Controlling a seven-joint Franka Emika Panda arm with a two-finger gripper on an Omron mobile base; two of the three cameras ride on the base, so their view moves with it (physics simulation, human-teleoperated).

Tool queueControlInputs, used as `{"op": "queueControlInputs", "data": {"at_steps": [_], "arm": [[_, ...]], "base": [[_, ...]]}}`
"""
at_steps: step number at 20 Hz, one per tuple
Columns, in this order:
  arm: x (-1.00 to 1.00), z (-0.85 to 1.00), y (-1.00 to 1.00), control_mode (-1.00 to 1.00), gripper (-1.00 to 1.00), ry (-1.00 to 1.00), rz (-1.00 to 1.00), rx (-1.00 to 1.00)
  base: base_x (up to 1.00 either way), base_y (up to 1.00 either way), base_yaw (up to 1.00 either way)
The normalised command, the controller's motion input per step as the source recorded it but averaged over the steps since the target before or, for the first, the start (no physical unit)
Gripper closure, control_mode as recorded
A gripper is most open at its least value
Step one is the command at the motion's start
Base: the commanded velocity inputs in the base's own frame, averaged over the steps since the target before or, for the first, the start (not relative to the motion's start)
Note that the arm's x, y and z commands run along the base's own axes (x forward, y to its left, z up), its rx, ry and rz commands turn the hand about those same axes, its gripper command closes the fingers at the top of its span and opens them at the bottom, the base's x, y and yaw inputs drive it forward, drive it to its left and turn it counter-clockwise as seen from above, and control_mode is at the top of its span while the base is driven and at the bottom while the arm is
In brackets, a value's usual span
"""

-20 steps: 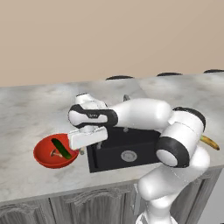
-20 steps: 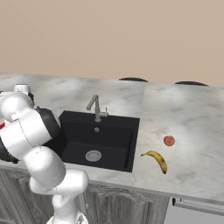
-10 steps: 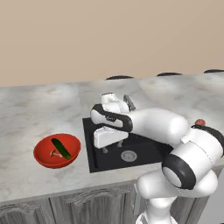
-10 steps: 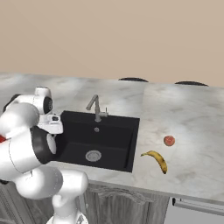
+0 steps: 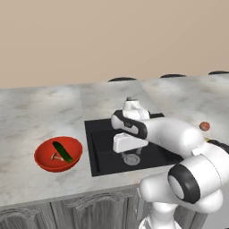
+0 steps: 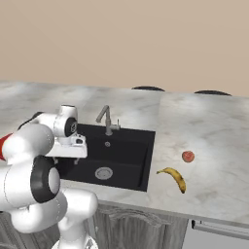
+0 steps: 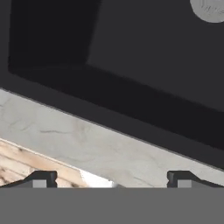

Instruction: There is a mixed pile of frozen fruits and vegetables on the counter. Locate all the frozen vegetables and place the items in a bowl on the counter. Take all the frozen fruits and defrost them in a running sink.

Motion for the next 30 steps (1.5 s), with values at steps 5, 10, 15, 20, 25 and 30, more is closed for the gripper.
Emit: {"op": "queueControlInputs", "data": {"at_steps": [5, 10, 15, 20, 25, 30], "arm": [[0.0, -0.08, -0.53, -1.0, -1.0, 0.02, -0.26, 0.04], [0.0, 0.15, -0.62, -1.0, -1.0, -0.01, -0.17, -0.05], [-0.02, 0.14, -0.57, -1.0, -1.0, -0.07, -0.11, -0.1], [0.0, 0.11, -0.67, -1.0, -1.0, -0.05, -0.04, -0.1], [-0.05, 0.12, -0.67, -1.0, -1.0, -0.04, 0.0, -0.09], [-0.01, 0.16, -0.66, -1.0, -1.0, -0.05, 0.0, -0.08]], "base": [[0.0, 0.0, 0.0], [0.0, 0.0, 0.0], [0.0, 0.0, 0.0], [0.0, 0.0, 0.0], [0.0, 0.0, 0.0], [0.0, 0.0, 0.0]]}}
